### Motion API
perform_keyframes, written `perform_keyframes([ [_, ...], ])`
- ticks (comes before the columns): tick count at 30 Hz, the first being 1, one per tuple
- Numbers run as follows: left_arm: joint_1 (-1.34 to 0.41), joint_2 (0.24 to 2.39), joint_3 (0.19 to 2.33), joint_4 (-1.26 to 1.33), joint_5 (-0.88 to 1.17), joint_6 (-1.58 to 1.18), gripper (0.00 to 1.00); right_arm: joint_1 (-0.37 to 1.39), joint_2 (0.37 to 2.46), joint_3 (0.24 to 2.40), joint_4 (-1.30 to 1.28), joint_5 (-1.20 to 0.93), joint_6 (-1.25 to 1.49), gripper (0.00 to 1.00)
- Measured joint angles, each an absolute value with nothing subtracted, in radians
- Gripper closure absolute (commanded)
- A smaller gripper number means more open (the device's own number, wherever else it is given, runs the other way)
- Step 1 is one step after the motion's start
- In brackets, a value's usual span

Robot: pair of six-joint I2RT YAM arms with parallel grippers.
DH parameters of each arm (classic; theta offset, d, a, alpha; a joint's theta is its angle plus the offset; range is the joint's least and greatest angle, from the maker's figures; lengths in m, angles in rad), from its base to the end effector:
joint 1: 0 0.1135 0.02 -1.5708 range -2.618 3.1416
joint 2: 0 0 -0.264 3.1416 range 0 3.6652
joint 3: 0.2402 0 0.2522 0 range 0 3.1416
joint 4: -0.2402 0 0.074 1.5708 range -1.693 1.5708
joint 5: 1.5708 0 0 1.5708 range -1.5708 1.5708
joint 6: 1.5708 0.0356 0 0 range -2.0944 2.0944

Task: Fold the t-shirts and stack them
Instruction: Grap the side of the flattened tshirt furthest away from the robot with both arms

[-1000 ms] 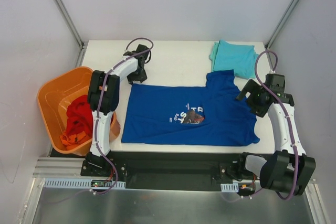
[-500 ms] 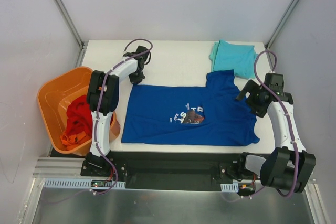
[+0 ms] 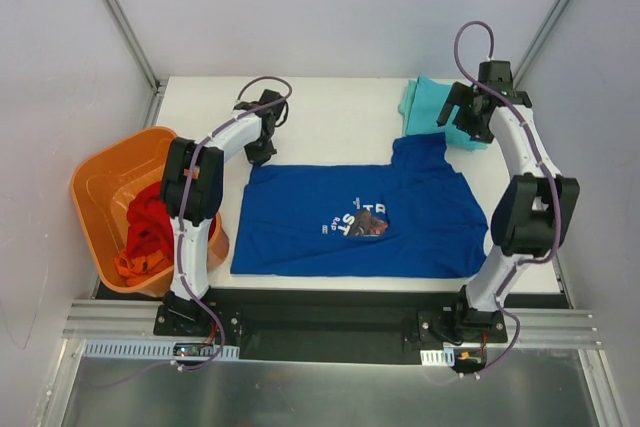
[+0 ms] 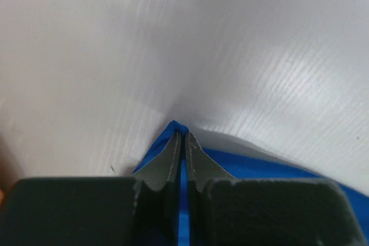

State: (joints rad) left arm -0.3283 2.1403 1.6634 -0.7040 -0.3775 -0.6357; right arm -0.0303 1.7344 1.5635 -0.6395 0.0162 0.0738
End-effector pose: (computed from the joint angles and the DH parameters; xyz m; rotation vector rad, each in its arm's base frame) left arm 0.4285 -0.1321 0.1776 -0.4984 2.5724 0.2035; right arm 0.3899 -0.0124 0.3120 0.1316 2.3774 0.0014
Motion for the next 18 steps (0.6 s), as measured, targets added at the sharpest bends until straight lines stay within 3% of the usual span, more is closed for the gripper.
perform_keyframes([
  [3,-0.341,2.112,1.658,-0.71,-0.379,-0.635,1.0,-0.028,1.875,1.695,-0.637,0.023,0.047,0.21],
  [9,-0.353,2.066,1.655,-0.714,-0.38,-0.636,1.0,-0.025,2.111,1.918,-0.661,0.017,0.025,0.33],
  [15,-0.353,2.054,1.652,-0.715,-0.381,-0.635,1.0,-0.02,2.201,1.945,-0.672,0.015,0.028,0.48],
  [18,-0.353,2.054,1.648,-0.715,-0.381,-0.635,1.0,-0.02,2.223,1.945,-0.674,0.014,0.035,0.5],
])
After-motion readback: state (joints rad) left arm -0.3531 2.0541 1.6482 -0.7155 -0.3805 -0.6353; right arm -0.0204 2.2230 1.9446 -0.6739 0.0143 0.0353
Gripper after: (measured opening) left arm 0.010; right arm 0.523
